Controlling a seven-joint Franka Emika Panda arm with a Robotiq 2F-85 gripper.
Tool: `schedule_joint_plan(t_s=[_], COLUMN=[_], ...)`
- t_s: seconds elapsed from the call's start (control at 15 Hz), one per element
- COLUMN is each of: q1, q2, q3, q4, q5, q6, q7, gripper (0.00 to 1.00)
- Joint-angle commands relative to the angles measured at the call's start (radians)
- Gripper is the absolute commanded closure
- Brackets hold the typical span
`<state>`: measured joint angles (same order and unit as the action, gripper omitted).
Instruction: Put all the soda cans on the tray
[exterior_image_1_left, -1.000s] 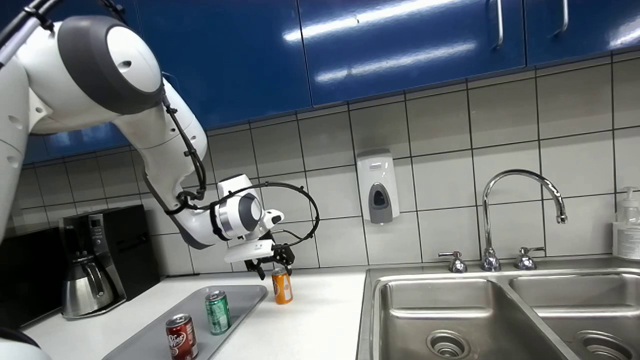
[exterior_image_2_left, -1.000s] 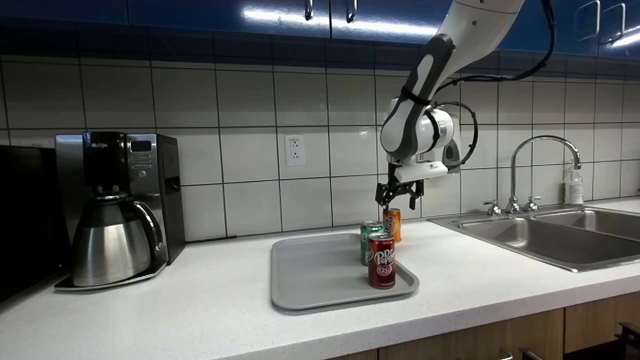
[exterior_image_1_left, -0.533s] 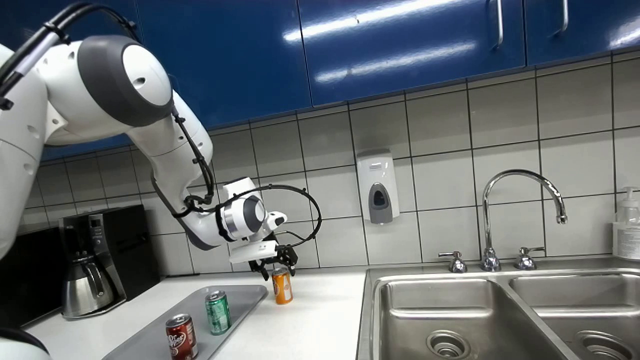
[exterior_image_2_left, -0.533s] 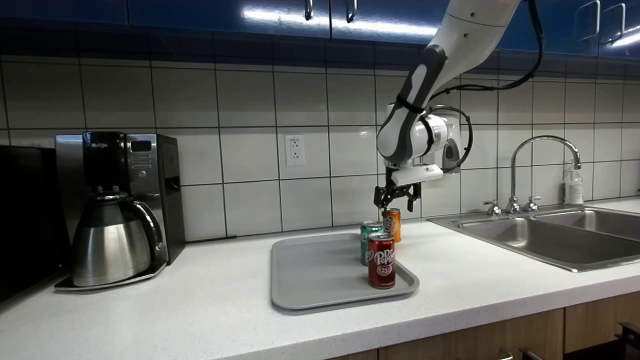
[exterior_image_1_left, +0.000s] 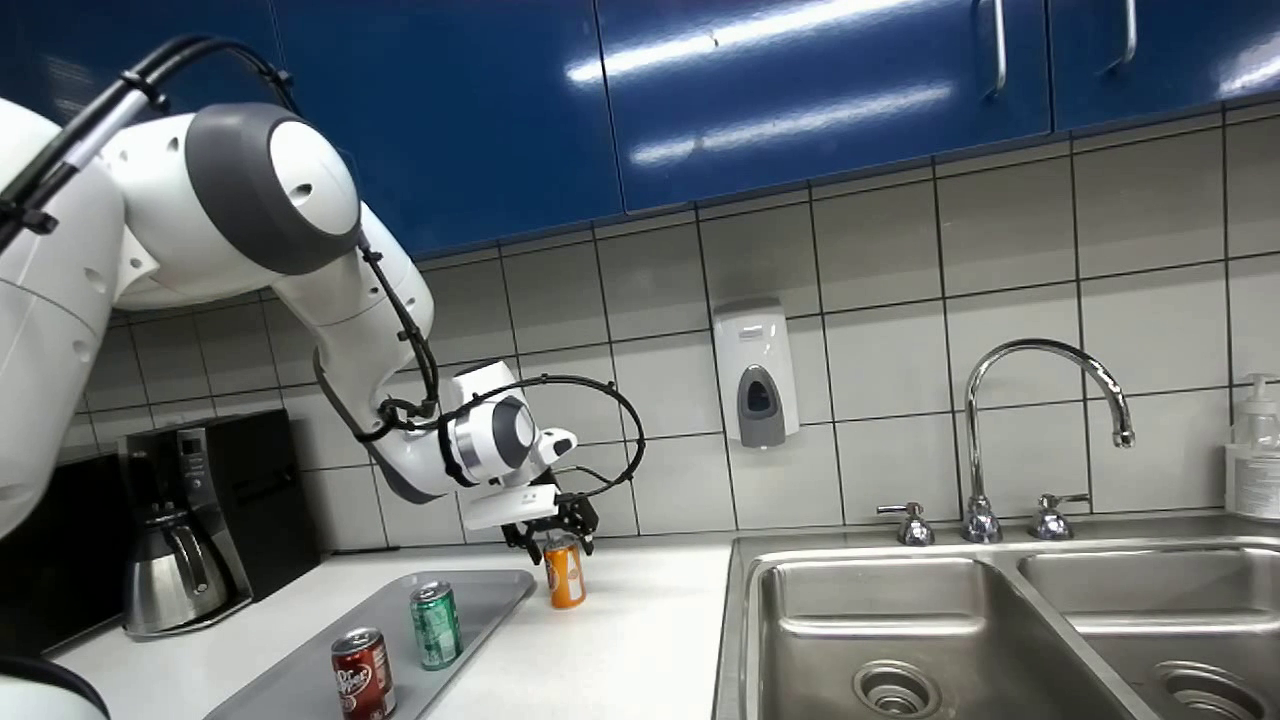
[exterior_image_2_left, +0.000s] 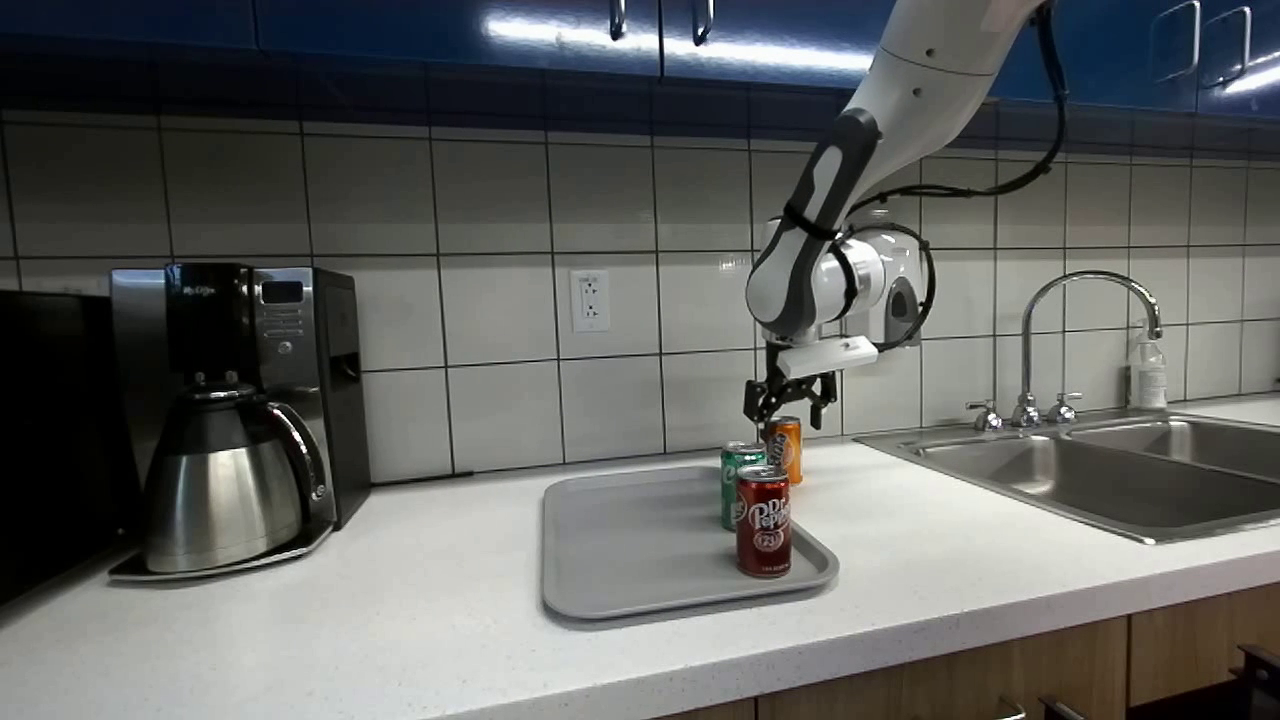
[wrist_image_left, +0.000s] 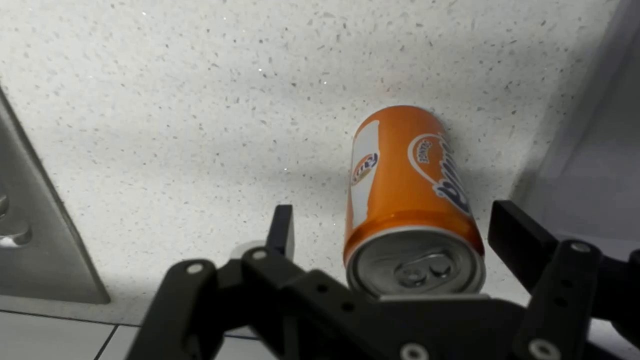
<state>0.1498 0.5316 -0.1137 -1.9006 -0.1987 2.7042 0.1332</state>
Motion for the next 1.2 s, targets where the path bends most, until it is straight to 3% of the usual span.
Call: schedule_joint_plan(t_s=[0.0,0.13,0.2,0.27,0.53,1.13], q1=[0.007,0.008,0.007,0.007,0.007,0.009], q2=[0.03,0.039,0.043,0.047,0.056,0.045], q3=[-0.005,-0.005,-0.004,-0.004,-0.002,0.001], q4=[0.056,0.067,0.072,0.075,0.085,0.083], q5=[-0.013,-0.013,-0.01,-0.01,-0.008,-0.008], q6=[-0.046,-0.051,-0.051,-0.049,-0.042,-0.031], q7=[0.018,0.017,0.019,0.017,0.014,0.012], gripper=[0.0,0.0,0.08,0.26,0.58,0.61])
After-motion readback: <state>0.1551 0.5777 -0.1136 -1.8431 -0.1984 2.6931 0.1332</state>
